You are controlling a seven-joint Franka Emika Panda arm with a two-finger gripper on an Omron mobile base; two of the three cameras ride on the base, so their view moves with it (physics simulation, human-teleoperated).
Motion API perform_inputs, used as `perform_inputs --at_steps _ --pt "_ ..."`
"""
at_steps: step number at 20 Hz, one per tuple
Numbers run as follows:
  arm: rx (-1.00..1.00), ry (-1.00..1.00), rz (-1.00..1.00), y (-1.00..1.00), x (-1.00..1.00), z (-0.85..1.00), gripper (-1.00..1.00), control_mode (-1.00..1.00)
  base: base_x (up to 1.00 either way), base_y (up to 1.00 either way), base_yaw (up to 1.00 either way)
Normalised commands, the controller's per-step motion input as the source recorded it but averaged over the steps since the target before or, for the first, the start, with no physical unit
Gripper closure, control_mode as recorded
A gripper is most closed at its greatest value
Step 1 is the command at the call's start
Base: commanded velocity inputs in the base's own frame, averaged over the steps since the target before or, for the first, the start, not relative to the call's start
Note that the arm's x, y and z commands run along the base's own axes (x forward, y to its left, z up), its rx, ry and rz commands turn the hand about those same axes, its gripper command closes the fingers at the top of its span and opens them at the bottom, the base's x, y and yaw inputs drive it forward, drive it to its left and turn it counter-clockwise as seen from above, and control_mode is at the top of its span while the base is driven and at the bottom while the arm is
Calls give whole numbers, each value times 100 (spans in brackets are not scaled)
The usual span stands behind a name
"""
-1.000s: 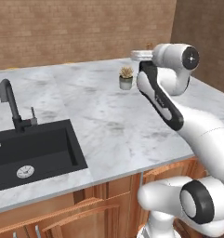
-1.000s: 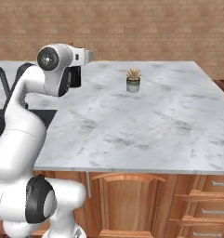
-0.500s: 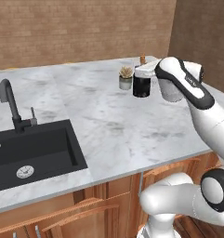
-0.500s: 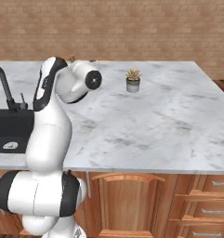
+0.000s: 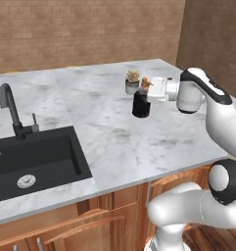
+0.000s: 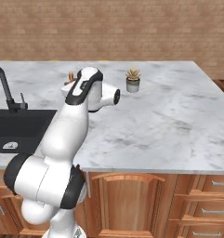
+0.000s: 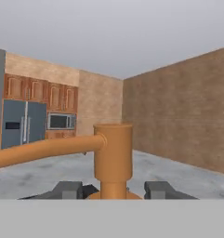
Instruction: Locate and retrieve the spray and soap dispenser from the cabinet. Place them next to the sink.
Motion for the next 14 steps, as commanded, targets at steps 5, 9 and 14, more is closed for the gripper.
perform_inputs --at_steps 5,9,14 --pt "0 6 45 10 12 -12 100 -100 0 0 0" --pt "0 2 41 11 20 -17 100 -100 0 0 0" --pt "0 0 32 12 7 -23 100 -100 0 0 0"
